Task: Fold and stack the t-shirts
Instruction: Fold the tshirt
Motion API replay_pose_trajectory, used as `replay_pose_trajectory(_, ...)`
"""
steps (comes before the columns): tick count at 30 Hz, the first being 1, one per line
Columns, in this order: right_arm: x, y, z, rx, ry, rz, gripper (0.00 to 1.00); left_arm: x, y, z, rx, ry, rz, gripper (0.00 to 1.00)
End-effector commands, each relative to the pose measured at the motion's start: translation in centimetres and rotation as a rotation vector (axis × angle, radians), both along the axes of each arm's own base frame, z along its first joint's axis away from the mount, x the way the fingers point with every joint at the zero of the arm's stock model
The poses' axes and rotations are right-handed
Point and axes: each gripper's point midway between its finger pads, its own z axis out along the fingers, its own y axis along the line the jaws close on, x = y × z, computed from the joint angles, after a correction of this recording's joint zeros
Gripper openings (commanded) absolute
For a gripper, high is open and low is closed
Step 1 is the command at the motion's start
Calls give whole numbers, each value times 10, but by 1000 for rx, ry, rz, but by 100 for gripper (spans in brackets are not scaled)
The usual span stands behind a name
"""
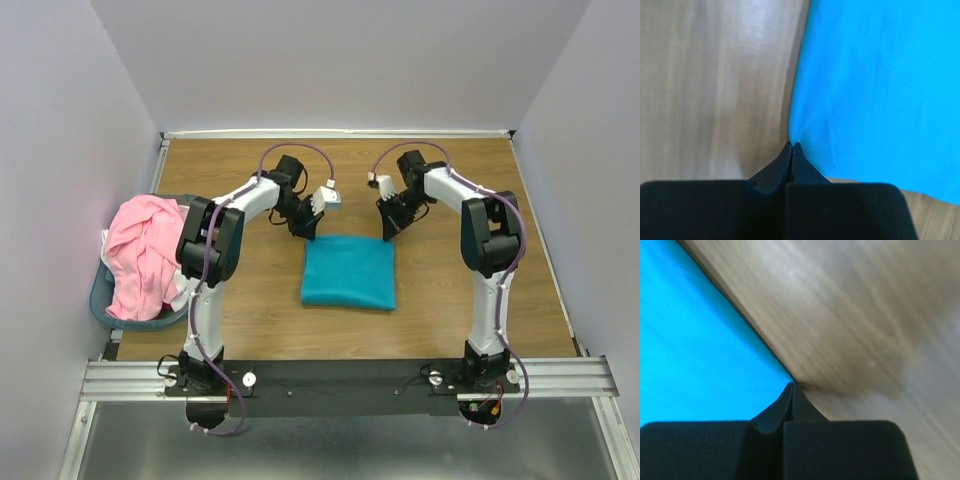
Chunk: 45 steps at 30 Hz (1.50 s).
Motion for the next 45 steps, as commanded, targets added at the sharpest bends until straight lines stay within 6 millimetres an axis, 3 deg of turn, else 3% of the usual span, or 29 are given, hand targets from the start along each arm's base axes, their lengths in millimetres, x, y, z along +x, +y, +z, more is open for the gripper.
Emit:
replay_pose_trajectory(1,51,-4,4,-59,-140,-65,0,51,10,9,29,-108,109,0)
replay_pose_trajectory(2,58,-6,4,-66,-152,-78,0,56,10,12,25,-111,120,0)
replay_pose_trajectory(4,72,-3,21,-36,-181,-112,3,64,10,27,-13,-111,136,18)
replay_pose_trajectory(5,75,-3,30,-2,-182,-130,24,66,11,36,-31,-118,142,34)
replay_pose_trajectory(6,77,-2,41,19,-193,-143,34,67,8,57,-72,-145,141,46)
replay_pose_trajectory(7,76,0,52,39,-199,-153,41,68,10,69,-93,-155,151,51)
replay_pose_trajectory(8,74,4,75,79,-228,-155,56,68,13,95,-130,-181,174,59)
replay_pose_trajectory(10,66,11,97,135,-226,-173,68,57,9,119,-210,-165,175,64)
replay_pose_trajectory(11,56,19,118,204,-224,-163,73,54,6,144,-261,-180,209,66)
replay_pose_trajectory(12,49,26,126,249,-192,-180,74,38,0,144,-311,-122,200,66)
replay_pose_trajectory(14,27,43,143,385,-101,-165,90,22,-12,159,-413,-39,223,69)
replay_pose_trajectory(15,16,49,138,426,-39,-175,93,11,-16,173,-469,-14,212,70)
replay_pose_trajectory(16,6,57,140,468,46,-214,100,-15,-22,165,-533,123,200,73)
replay_pose_trajectory(17,-6,67,143,531,121,-209,100,-13,-29,175,-610,98,179,94)
replay_pose_trajectory(18,-8,72,141,564,135,-209,100,-27,-37,180,-644,135,172,95)
replay_pose_trajectory(19,-25,78,134,575,222,-234,100,-39,-42,168,-659,266,242,95)
replay_pose_trajectory(23,-38,85,109,591,323,-288,100,-62,-51,129,-627,470,382,96)
replay_pose_trajectory(28,-43,80,62,531,388,-321,100,-49,-49,77,-566,553,461,96)
replay_pose_trajectory(29,-46,77,45,507,420,-337,100,-44,-46,68,-556,555,475,96)
replay_pose_trajectory(32,-44,67,19,450,417,-367,100,-36,-34,27,-472,581,554,95)
replay_pose_trajectory(33,-43,64,13,439,418,-373,100,-33,-29,14,-451,590,582,96)
replay_pose_trajectory(35,-36,60,14,432,392,-381,100,-30,-22,8,-443,592,602,96)
replay_pose_trajectory(39,-25,65,64,513,302,-339,100,-36,-18,43,-491,554,512,96)
replay_pose_trajectory(40,-28,66,87,545,273,-328,100,-47,-23,72,-526,495,448,96)
replay_pose_trajectory(41,-33,68,100,569,272,-320,100,-54,-25,85,-541,466,418,96)
replay_pose_trajectory(42,-38,71,112,607,280,-304,100,-63,-28,111,-571,413,380,96)
replay_pose_trajectory(45,-63,80,135,667,358,-305,100,-108,-39,116,-564,504,318,96)
